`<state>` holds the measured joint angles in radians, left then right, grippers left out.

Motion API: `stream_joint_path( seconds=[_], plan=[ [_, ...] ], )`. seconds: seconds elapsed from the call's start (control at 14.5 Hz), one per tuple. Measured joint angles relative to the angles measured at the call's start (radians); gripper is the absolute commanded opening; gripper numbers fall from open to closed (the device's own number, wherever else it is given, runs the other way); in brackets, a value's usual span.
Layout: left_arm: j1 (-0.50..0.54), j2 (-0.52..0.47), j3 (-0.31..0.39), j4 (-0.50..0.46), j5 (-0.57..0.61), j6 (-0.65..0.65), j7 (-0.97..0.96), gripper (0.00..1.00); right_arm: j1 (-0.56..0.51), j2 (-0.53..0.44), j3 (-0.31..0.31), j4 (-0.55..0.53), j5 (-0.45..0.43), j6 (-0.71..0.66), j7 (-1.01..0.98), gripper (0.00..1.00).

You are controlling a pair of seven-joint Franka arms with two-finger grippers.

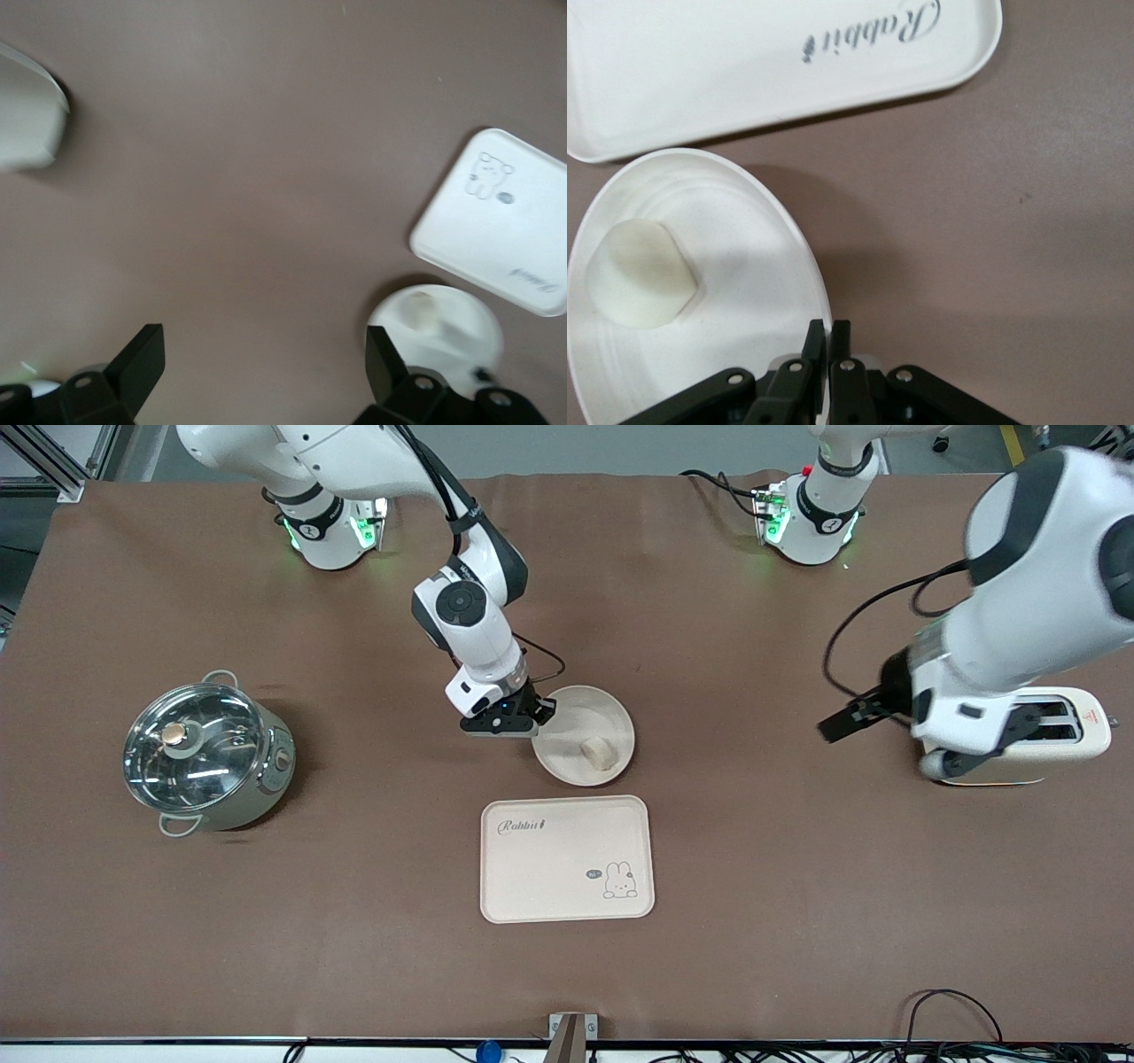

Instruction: Place bun in plate and plate on tray

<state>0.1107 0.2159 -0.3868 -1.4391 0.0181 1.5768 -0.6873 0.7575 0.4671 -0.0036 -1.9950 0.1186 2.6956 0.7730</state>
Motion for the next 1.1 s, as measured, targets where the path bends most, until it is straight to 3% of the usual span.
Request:
stream_joint_path(
  seconds=[0.41,0.62,0.89,1.1],
  plan=[
    [0.044,-0.11,0.018,-0.001,0.075,-0.064,0.356,1.0,-0.061,0.005,-0.008,0.151,0.01,-0.022,0.049,0.0],
    [-0.015,-0.162,0.138,-0.012,0.074,-0.113,0.499,1.0,-0.139,0.105,-0.009,0.265,0.013,-0.023,0.049,0.0],
    [-0.124,-0.244,0.261,-0.097,0.026,-0.123,0.53,1.0,-0.195,0.269,-0.01,0.411,0.013,-0.02,0.049,0.0],
    [-0.15,-0.287,0.285,-0.142,0.012,-0.123,0.531,1.0,-0.188,0.333,-0.004,0.459,0.013,-0.001,0.05,0.0]
  ],
)
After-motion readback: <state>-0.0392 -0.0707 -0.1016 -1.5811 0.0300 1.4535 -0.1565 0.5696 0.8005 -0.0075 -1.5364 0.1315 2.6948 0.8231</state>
